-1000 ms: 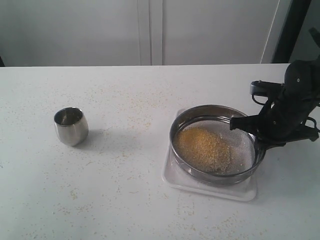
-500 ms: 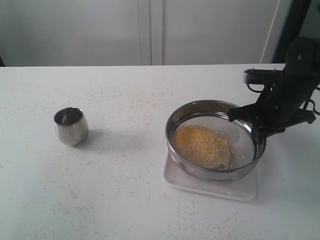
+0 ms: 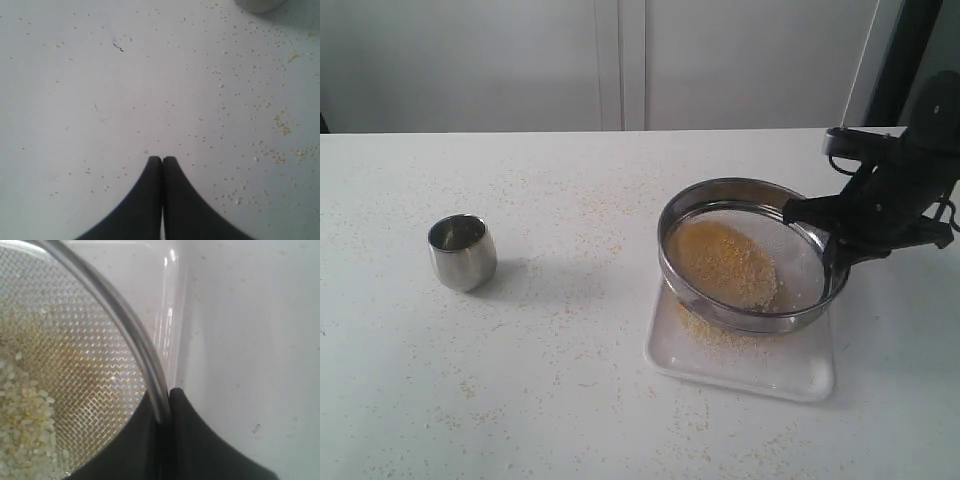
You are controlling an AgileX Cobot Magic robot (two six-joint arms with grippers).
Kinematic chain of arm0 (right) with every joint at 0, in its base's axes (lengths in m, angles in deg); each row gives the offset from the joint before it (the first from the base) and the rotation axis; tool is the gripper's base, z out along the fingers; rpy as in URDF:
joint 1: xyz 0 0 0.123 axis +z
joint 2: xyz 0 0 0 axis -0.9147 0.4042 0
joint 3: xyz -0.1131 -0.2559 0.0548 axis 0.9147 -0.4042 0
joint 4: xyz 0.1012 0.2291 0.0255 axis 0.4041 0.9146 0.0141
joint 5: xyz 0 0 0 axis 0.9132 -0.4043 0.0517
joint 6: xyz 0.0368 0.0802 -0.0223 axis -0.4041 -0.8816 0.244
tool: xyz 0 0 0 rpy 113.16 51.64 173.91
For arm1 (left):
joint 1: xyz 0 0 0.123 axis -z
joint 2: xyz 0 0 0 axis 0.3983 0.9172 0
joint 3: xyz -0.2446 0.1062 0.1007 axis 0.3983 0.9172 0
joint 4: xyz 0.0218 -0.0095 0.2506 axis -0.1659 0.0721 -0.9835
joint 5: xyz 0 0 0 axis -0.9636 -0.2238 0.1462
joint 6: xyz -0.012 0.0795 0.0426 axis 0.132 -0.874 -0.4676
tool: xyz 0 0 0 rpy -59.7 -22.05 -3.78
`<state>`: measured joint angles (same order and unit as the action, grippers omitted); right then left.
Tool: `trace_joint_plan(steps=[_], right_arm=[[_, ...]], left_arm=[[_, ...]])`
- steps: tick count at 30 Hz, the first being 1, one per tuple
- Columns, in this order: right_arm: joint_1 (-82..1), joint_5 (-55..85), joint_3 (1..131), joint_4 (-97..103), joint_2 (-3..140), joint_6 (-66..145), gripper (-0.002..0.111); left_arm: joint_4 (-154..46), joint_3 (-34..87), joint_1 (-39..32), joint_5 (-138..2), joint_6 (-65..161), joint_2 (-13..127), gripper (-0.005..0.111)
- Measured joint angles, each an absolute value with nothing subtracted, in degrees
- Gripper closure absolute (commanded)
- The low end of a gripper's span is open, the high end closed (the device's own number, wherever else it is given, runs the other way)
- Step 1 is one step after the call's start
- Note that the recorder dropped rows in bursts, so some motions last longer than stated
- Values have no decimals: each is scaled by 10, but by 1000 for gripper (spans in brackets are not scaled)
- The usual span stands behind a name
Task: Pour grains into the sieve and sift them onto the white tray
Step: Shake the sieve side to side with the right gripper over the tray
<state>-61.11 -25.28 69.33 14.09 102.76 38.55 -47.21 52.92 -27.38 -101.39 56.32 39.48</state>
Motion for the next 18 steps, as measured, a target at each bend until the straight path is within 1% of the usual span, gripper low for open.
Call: trace_joint_plan(steps=[5, 10, 12, 14, 16, 17, 18], right_arm=[[-607, -293, 693, 134, 1031, 461, 108], [-630, -243, 693, 127, 1033, 385, 108], [-634, -247, 694, 134, 1041, 425, 108], [-623, -281, 693, 141, 1047, 493, 108], [-624, -279, 692, 134, 1051, 448, 108], [-629, -255, 692, 132, 1051, 391, 108], [-631, -245, 693, 135, 1051, 391, 108]], left_arm=[[-472, 529, -274, -1014, 563, 395, 107], [-472, 529, -274, -1014, 563, 395, 107], [-472, 529, -274, -1014, 563, 395, 107], [-472, 529, -274, -1014, 563, 395, 107], [-472, 529, -274, -1014, 563, 395, 107], [-472, 529, -274, -1014, 563, 395, 107], [-472, 529, -274, -1014, 563, 395, 107]])
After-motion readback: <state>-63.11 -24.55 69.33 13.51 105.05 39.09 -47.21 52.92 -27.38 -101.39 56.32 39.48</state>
